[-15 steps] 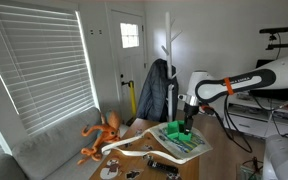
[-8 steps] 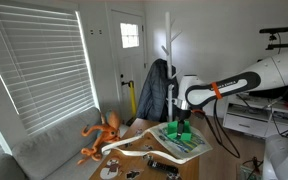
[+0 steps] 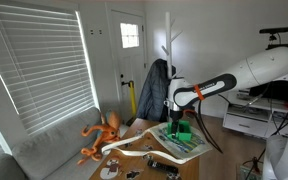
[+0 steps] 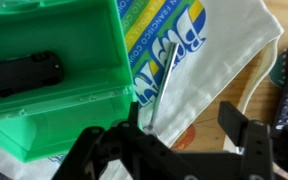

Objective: Lift the spoon and put it in the green lunch box

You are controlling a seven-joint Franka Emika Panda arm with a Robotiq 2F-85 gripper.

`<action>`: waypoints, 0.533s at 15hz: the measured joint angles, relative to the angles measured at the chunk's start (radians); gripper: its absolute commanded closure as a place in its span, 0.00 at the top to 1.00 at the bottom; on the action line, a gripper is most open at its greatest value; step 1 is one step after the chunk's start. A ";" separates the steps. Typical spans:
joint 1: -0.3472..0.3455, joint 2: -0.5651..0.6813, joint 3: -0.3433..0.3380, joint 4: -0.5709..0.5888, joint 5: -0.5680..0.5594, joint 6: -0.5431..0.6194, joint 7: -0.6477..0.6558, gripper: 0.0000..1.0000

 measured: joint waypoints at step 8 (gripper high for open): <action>-0.017 0.116 0.025 0.095 -0.003 -0.004 -0.011 0.62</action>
